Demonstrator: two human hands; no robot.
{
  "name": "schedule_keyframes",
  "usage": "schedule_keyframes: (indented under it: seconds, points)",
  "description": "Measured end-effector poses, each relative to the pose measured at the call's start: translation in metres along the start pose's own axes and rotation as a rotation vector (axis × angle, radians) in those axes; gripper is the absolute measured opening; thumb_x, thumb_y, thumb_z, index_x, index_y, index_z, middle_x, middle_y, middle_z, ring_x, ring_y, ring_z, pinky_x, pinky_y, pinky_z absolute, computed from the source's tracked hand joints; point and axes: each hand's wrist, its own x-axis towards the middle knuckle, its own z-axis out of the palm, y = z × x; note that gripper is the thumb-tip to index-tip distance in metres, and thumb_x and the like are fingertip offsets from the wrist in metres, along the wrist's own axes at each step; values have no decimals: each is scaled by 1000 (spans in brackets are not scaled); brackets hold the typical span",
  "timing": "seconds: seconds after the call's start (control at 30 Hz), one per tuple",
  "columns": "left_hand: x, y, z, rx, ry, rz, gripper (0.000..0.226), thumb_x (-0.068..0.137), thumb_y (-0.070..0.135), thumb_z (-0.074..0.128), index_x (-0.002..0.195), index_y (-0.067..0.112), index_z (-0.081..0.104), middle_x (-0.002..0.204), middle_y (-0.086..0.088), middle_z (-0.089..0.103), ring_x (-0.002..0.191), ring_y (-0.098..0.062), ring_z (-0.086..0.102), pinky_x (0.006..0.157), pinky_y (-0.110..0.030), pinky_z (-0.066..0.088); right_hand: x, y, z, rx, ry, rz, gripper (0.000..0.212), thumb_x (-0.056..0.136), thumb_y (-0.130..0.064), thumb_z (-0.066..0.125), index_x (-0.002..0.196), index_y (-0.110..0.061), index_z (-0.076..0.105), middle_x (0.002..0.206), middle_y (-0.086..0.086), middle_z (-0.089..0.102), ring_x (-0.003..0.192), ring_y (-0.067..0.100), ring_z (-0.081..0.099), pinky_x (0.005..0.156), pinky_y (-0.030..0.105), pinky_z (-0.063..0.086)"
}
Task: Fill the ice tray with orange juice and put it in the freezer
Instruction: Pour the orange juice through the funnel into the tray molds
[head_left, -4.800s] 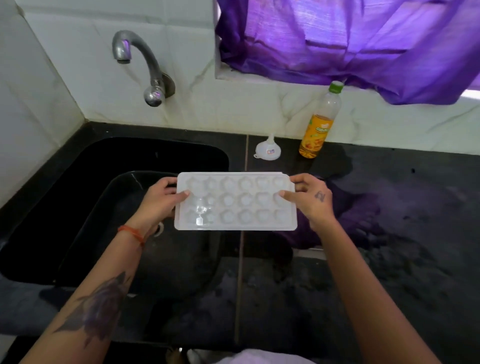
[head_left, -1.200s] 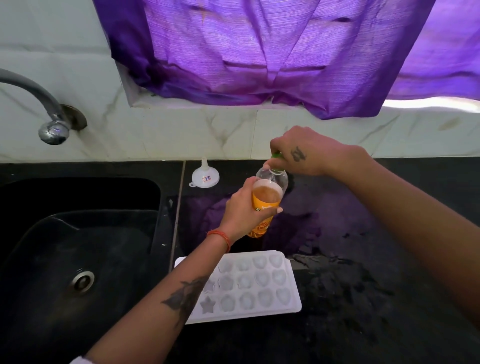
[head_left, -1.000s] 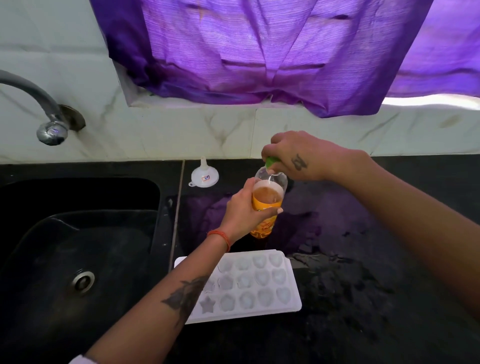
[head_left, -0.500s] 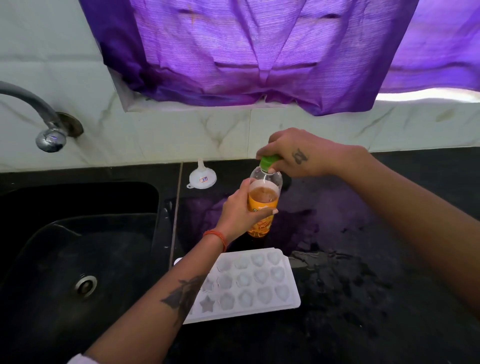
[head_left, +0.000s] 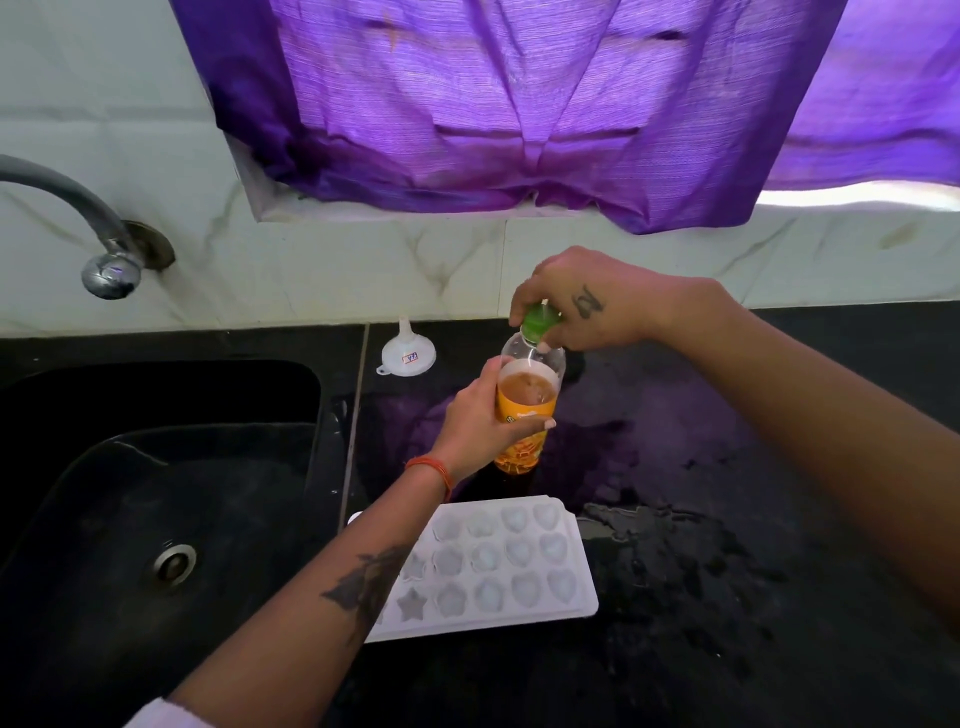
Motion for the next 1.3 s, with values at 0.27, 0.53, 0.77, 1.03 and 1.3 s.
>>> schedule_keyframes:
  seconds: [0.27, 0.53, 0.77, 1.03, 1.3]
  points:
    - [0, -1, 0, -1, -6, -2, 78, 68, 40, 80, 132, 26, 38, 124, 0, 60, 112, -19, 58, 91, -40, 53, 0, 2, -2, 51, 3, 66, 51, 84, -35, 68, 130, -23, 52, 122, 5, 58, 106, 24, 56, 87, 31, 46]
    - [1, -3, -1, -20, -19, 0, 76, 67, 40, 81, 129, 27, 39, 122, 1, 60, 110, -18, 59, 91, -43, 53, 1, 1, -6, -9, -1, 56, 27, 90, -23, 61, 116, -18, 65, 106, 6, 64, 86, 17, 52, 78, 27, 44]
    - [0, -3, 0, -55, -50, -17, 74, 66, 42, 81, 125, 33, 37, 124, 3, 58, 113, -18, 57, 95, -44, 51, -35, 29, 5, 316, 355, 268, 39, 77, -21, 76, 114, -19, 63, 91, -4, 59, 79, 11, 57, 77, 22, 44]
    - [-13, -18, -1, -124, -121, -95, 92, 68, 29, 83, 141, 24, 28, 131, 6, 53, 113, -9, 57, 83, -17, 50, -63, 18, 194, 498, 138, 781, 38, 72, -30, 79, 108, -24, 67, 108, 7, 68, 97, 26, 64, 83, 28, 49]
    - [-16, -52, -51, -6, -42, -194, 54, 70, 35, 79, 120, 22, 59, 122, 0, 64, 103, -18, 63, 89, -31, 53, -60, -3, 201, 689, 237, 718, 78, 69, -34, 82, 136, -23, 46, 136, 4, 50, 125, 23, 45, 101, 37, 42]
